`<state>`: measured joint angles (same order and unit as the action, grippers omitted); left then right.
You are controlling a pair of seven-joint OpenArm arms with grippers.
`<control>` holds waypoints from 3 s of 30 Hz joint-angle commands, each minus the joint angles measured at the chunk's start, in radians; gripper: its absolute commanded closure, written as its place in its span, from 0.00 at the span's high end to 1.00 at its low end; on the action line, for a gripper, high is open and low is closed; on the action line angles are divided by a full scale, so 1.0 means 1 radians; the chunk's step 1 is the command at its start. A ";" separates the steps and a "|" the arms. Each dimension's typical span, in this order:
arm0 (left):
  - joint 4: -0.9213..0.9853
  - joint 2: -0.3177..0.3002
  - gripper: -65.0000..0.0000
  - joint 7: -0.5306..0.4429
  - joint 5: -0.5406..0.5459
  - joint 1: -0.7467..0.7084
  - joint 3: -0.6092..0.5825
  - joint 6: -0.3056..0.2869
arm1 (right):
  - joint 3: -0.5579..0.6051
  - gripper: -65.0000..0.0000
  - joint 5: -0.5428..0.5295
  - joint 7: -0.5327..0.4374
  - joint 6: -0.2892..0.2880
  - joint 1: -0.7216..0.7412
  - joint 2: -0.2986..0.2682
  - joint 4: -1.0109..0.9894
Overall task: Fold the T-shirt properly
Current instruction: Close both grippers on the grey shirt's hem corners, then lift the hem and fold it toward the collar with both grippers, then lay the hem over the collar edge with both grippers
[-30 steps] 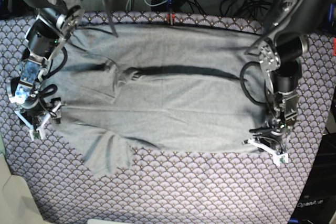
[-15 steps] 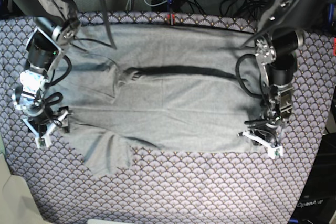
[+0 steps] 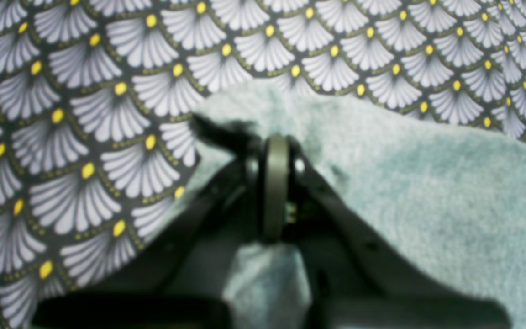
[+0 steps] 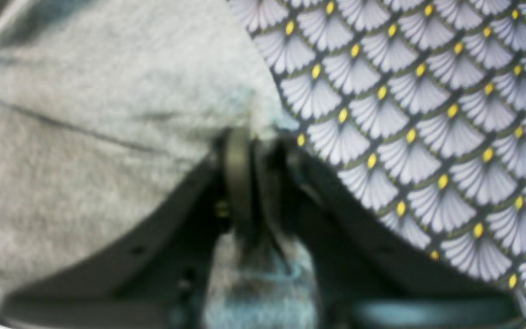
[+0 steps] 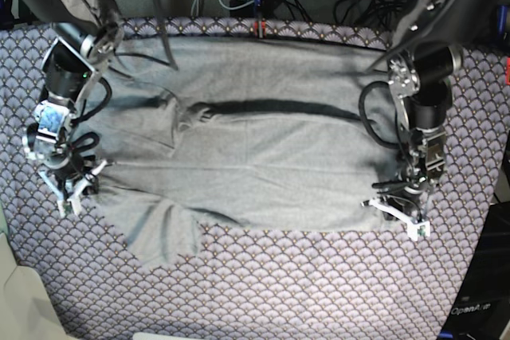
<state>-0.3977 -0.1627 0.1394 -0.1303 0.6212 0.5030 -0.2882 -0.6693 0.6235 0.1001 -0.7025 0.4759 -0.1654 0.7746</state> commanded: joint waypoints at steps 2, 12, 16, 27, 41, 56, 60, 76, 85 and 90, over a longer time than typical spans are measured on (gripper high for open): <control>-0.022 -0.011 0.00 0.004 0.002 0.027 0.000 0.001 | 0.003 0.00 -0.009 -0.021 0.004 0.028 -0.018 0.018; -0.372 0.019 0.00 0.180 0.002 -0.067 0.001 -0.007 | 0.001 0.00 -0.009 -0.023 0.004 -0.092 0.042 0.297; -0.536 0.039 0.00 0.263 0.002 -0.140 -0.002 -0.009 | -0.004 0.00 -0.009 -0.023 0.004 -0.174 0.105 0.471; -0.975 0.062 0.00 0.438 0.131 -0.410 0.000 -0.010 | -0.007 0.00 -0.015 -0.023 0.004 -0.389 0.195 0.787; -1.260 0.059 0.00 0.515 0.314 -0.662 0.000 -0.010 | -0.007 0.00 -0.164 -0.021 0.004 -0.642 0.208 1.034; -1.446 0.013 0.00 0.638 0.462 -0.802 0.153 -0.010 | -0.017 0.00 -0.311 -0.063 0.004 -0.892 0.188 1.081; -1.449 -0.022 0.00 0.691 0.544 -0.803 0.170 -0.010 | -0.069 0.00 -0.313 -0.153 0.004 -0.908 0.209 1.075; -1.424 -0.019 0.00 0.691 0.556 -0.920 0.164 -0.010 | -0.229 0.00 -0.311 -0.458 0.004 -0.951 0.266 0.837; -1.303 -0.028 0.00 0.690 0.556 -0.927 0.164 -0.010 | -0.257 0.00 -0.308 -0.540 0.004 -0.952 0.272 0.738; -1.263 -0.028 0.00 0.688 0.556 -0.921 0.162 -0.010 | -0.255 0.00 -0.307 -0.540 0.004 -0.972 0.272 0.721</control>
<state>-1.6470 -0.1722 0.8566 0.4244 -0.3058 0.6594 -0.3027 -0.9134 0.3359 -0.4122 -0.7105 -0.4858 0.1169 1.4799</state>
